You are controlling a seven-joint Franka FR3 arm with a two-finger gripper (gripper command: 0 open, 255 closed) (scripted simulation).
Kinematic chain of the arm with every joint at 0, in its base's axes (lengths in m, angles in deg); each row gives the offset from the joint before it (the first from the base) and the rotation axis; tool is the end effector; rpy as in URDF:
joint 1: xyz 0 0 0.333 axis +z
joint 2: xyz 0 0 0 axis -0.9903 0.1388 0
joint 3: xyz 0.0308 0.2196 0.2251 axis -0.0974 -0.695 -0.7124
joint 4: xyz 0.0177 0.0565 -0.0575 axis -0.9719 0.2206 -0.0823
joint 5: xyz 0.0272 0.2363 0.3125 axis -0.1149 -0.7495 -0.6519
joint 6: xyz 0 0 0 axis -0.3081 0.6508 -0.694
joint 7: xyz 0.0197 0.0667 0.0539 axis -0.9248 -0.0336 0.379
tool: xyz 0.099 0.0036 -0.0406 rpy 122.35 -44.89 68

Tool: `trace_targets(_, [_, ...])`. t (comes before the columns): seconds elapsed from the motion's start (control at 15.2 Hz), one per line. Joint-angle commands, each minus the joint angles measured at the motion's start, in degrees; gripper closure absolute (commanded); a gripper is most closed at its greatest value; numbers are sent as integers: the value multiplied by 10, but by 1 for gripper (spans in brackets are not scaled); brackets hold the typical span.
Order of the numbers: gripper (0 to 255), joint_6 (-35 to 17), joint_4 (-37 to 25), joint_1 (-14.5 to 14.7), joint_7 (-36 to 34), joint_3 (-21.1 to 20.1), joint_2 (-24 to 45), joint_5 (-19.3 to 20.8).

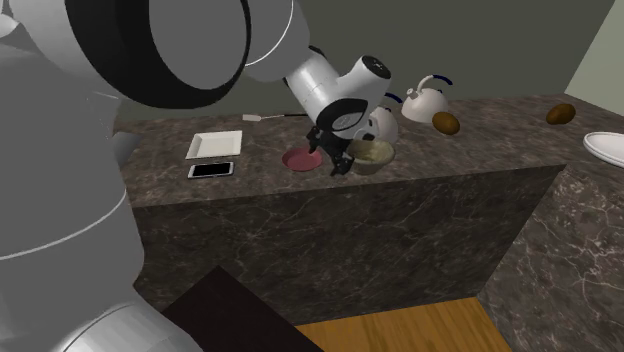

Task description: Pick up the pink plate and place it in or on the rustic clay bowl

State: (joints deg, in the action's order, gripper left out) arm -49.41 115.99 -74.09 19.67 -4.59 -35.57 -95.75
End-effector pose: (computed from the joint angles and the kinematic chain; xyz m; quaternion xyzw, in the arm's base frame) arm 0.5705 0.0692 0.3504 -0.9716 0.0577 -0.0367 0.2265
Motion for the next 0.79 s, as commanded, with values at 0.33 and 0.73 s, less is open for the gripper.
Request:
trace_targets(0.33, [0,-10,-95,-7,45,-23,107,-78])
trace_targets(0.73, [0,-38,-102,1,53,-33,138,-92])
